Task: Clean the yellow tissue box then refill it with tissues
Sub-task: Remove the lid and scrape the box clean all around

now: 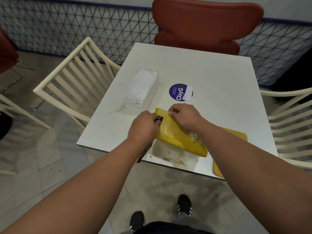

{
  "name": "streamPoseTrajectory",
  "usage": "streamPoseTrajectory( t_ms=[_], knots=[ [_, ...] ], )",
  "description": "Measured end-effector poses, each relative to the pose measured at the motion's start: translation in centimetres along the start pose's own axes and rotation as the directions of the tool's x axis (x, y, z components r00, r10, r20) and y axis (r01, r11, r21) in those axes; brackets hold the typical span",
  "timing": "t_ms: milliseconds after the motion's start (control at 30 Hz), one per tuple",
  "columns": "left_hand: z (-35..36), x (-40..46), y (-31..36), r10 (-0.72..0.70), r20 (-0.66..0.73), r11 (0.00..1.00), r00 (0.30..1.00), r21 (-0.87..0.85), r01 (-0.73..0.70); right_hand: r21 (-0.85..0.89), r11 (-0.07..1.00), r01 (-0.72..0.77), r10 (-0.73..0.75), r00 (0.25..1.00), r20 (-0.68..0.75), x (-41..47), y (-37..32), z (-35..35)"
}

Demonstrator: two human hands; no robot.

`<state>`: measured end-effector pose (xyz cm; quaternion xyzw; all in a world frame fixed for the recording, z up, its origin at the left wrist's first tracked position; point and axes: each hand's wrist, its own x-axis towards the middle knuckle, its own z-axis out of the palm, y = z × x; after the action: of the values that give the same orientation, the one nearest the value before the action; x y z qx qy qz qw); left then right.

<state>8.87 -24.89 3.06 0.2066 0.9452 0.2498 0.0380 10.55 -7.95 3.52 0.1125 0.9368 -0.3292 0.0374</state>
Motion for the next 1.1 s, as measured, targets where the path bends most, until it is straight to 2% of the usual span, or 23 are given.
streamPoseTrajectory(
  t_ms=[100, 167, 367, 567, 767, 833, 933, 967, 1100],
  knots=[
    [0.9, -2.5, 0.4, 0.131, 0.099, 0.991, 0.986, 0.02, -0.134, 0.003, 1.0, -0.003, 0.003, 1.0, -0.003, 0.0, 0.0, 0.0],
    [1.0, -2.7, 0.3, 0.173, 0.111, 0.984, 0.979, 0.028, -0.177, -0.004, 1.0, -0.002, 0.002, 1.0, -0.001, 0.0, 0.0, -0.1],
    [-0.1, -0.7, -1.3, -0.004, -0.036, 1.0, 0.999, 0.022, 0.005, 0.008, 1.0, -0.007, 0.007, 1.0, 0.007, 0.0, 0.0, 0.0],
    [1.8, -4.7, 0.2, 0.123, 0.009, 0.99, 0.992, -0.067, -0.122, -0.005, 1.0, -0.005, 0.005, 1.0, -0.004, 0.1, 0.1, 0.0],
    [1.2, -4.0, -2.9, -0.088, -0.132, 0.992, 0.987, -0.101, 0.075, 0.007, 1.0, 0.001, -0.001, 1.0, 0.002, 0.0, 0.0, -0.2],
    [1.8, -4.7, -1.5, -0.038, -0.1, 0.993, 0.994, -0.115, 0.027, 0.002, 1.0, -0.002, 0.002, 1.0, -0.004, 0.1, 0.0, -0.2],
    [3.1, -6.2, 1.2, 0.168, -0.018, 0.982, 0.986, -0.08, -0.169, -0.003, 1.0, 0.002, -0.002, 1.0, -0.007, 0.1, 0.0, -0.2],
    [3.1, -6.2, 1.3, 0.185, -0.017, 0.98, 0.983, -0.071, -0.186, 0.0, 1.0, 0.003, -0.003, 1.0, -0.006, 0.1, 0.0, -0.2],
    [1.7, -4.5, -1.1, -0.036, -0.073, 0.995, 0.997, -0.09, 0.03, 0.0, 1.0, 0.007, -0.007, 1.0, -0.008, 0.1, 0.0, -0.3]
  ],
)
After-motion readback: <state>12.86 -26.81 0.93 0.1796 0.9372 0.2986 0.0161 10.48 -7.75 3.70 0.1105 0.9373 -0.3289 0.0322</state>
